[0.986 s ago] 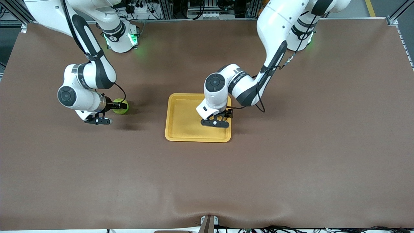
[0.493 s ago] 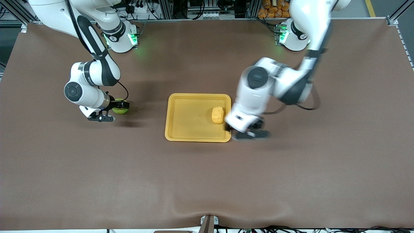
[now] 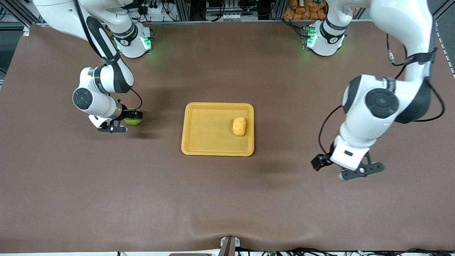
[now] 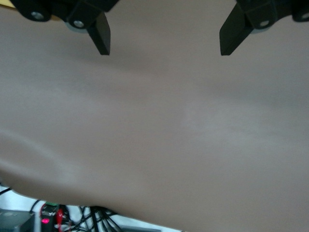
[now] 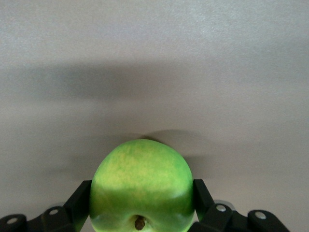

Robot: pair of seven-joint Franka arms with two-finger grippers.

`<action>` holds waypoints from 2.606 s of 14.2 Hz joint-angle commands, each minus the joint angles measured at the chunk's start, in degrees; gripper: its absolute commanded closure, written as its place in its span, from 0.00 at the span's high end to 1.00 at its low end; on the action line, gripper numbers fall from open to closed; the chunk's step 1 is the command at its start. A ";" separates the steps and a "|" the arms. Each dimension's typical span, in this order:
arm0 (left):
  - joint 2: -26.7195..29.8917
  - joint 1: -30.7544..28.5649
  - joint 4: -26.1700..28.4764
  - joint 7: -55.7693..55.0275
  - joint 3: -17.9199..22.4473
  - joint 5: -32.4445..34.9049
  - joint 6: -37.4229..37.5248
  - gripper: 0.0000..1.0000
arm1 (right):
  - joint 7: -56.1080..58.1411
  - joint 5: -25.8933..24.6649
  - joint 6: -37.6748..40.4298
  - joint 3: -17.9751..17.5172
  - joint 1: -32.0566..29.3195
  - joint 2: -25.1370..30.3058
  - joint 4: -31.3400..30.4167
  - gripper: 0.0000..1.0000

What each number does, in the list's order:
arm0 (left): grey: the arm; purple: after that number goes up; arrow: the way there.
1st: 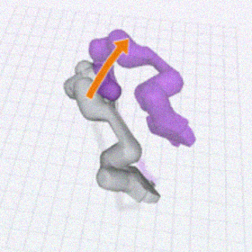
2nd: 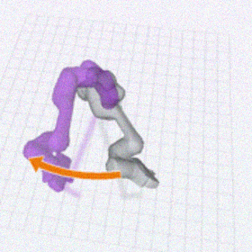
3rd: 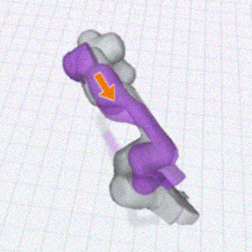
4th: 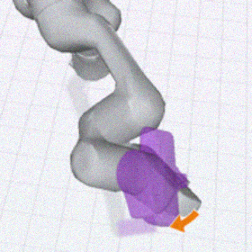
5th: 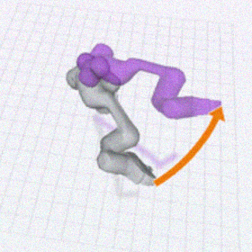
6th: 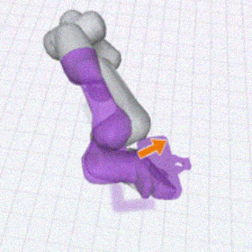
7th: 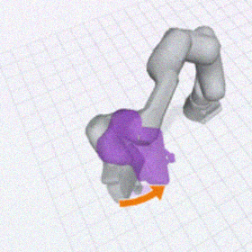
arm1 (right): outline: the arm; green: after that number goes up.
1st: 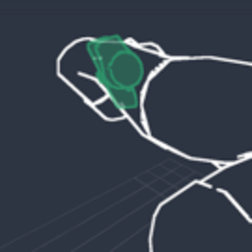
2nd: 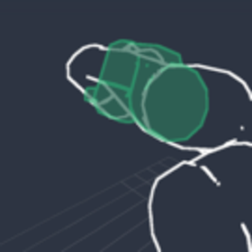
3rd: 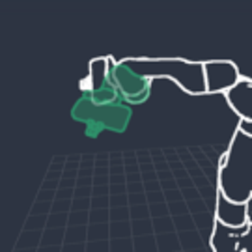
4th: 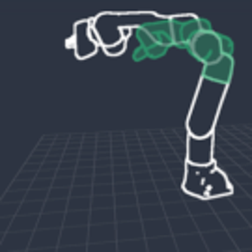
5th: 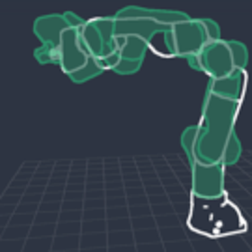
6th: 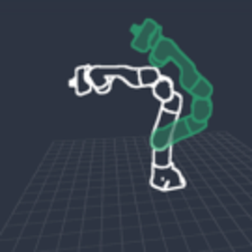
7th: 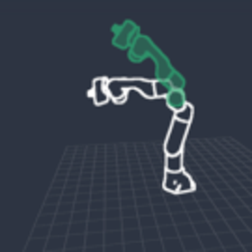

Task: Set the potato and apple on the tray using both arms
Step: 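Withdraw the left gripper from the tray while the right gripper lifts the apple, then carry the green apple with the right gripper over the tray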

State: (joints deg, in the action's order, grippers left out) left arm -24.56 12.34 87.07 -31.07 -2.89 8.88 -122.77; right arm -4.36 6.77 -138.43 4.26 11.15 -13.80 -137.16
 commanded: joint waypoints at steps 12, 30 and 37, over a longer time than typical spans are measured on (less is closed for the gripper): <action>12.69 -6.89 0.82 17.09 -0.80 -1.94 28.71 1.00 | -10.74 1.31 15.30 0.04 7.21 0.62 15.07 0.00; 8.47 -13.20 -4.63 18.83 -1.41 -10.29 35.05 1.00 | -29.74 10.63 18.73 -0.75 20.14 -14.31 36.61 0.00; 10.22 -12.96 -4.54 22.81 -2.12 -8.27 28.91 1.00 | -34.66 10.72 14.95 -0.83 23.30 -17.75 36.88 0.00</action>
State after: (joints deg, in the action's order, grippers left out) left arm -16.15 -1.77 82.94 -8.29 -4.77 -0.25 -92.06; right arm -37.42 16.53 -123.07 3.17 33.26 -30.28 -102.09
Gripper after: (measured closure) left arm 0.000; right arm 0.119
